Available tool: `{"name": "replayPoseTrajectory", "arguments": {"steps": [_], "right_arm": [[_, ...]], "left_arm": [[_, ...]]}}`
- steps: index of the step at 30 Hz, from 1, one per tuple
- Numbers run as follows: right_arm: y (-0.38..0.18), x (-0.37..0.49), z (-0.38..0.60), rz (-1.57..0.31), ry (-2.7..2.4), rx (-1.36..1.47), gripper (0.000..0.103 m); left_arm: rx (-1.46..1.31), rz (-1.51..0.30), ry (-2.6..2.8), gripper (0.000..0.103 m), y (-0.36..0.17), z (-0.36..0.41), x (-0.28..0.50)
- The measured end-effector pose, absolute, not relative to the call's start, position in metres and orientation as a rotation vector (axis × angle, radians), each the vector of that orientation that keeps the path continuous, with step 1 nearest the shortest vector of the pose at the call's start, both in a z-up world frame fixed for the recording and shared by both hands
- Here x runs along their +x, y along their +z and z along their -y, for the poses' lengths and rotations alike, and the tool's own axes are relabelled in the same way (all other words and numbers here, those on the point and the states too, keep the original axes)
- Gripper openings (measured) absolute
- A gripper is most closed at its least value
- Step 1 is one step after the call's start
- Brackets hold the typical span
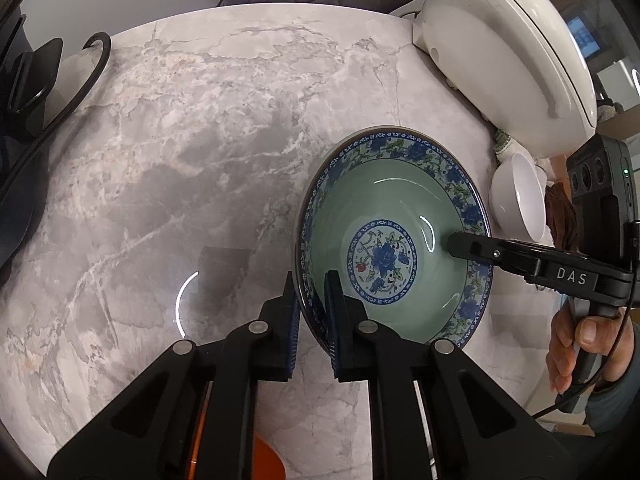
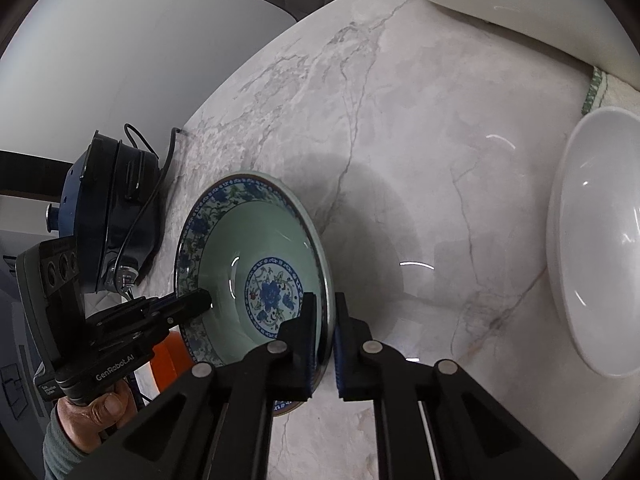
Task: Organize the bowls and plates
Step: 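Lift the patterned bowl with both tools and carry it toward the plate stack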
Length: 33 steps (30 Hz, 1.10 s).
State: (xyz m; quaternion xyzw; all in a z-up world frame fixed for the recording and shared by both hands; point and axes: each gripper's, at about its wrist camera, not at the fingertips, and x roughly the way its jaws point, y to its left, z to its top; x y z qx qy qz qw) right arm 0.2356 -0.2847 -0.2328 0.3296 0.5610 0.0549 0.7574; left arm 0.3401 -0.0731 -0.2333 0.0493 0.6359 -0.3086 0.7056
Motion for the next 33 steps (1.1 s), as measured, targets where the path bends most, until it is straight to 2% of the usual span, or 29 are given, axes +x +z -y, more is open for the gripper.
{"name": "replayPoseTrajectory", "arguments": {"steps": [9, 17, 33], "right_arm": [[-0.204, 0.202, 0.289, -1.179, 0.129, 0.701, 0.01], [-0.187, 0.13, 0.305, -1.147, 0.102, 0.734, 0.01], [-0.217, -0.017, 0.352, -1.154, -0.043, 0.83, 0.01]], "left_arm": [[0.111, -1.37, -0.703, 0.01, -0.194, 0.076, 0.299], [0.147, -1.344, -0.762, 0.01, -0.168, 0.099, 0.223], [0.228, -1.408, -0.889, 0.011, -0.206, 0.168, 0.076]]}}
